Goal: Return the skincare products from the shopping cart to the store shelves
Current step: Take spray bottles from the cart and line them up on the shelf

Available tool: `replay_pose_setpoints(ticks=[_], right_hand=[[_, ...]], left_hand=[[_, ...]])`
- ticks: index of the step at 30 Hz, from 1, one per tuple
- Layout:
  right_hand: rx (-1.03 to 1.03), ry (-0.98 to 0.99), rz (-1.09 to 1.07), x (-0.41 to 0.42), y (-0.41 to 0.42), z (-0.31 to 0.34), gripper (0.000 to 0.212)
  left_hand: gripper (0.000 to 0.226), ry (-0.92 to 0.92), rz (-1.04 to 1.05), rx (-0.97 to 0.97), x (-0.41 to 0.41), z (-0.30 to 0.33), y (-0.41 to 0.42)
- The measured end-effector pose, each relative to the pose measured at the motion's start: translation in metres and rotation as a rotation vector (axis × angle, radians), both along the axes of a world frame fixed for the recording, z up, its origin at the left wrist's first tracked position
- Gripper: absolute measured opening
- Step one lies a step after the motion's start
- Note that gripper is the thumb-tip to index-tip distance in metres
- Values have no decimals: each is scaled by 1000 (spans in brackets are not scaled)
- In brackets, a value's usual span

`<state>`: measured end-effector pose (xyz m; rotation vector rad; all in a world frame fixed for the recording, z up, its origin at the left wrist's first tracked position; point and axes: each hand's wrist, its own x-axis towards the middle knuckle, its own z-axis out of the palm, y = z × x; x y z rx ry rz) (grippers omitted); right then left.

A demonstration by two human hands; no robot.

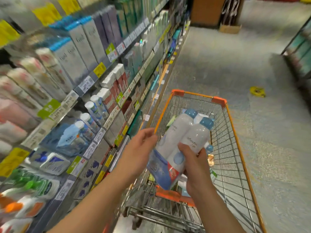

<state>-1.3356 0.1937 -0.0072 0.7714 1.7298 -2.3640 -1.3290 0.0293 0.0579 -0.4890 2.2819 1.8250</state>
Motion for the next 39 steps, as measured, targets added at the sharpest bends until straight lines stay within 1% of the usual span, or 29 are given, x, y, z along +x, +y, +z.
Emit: replay_pose_setpoints(ticks=[1,6,8,11,15,17,21,26,29,31,32,35,37,39], right_hand=[[-2,25,17,2,-5,10,38],[-39,158,150,9,-38,63,43],[-59,210,212,14,-53,84,52],[-99,255,317,20,-77,110,66],[-102,319,435,28,-114,137,63],[-76,366,495,32,-134,148,65],[-81,427,602,40,-171,167,64],[-97,501,777,56,-219,193,76],[-78,546,883,64,-245,205,94],[-70,585,940,70,-258,211,100],[-76,589,968,74,-264,214,98],[-69,636,1079,84,-279,220,84],[-49,673,1174,92,-288,229,80],[-44,711,1250,97,-298,236,62]], left_hand=[[35,10,9,2,3,3,-6],[29,117,12,-32,19,25,-39],[31,159,12,-36,28,39,-53],[51,209,52,26,45,58,-71],[69,254,114,124,71,77,-99],[75,266,161,150,84,83,-113],[75,345,283,144,107,96,-141],[80,478,438,126,138,117,-176],[78,565,522,144,158,131,-193],[76,609,596,124,170,140,-202],[75,628,628,112,177,144,-207],[68,676,731,89,194,159,-220],[65,698,792,73,206,169,-229],[61,722,827,32,217,177,-239]])
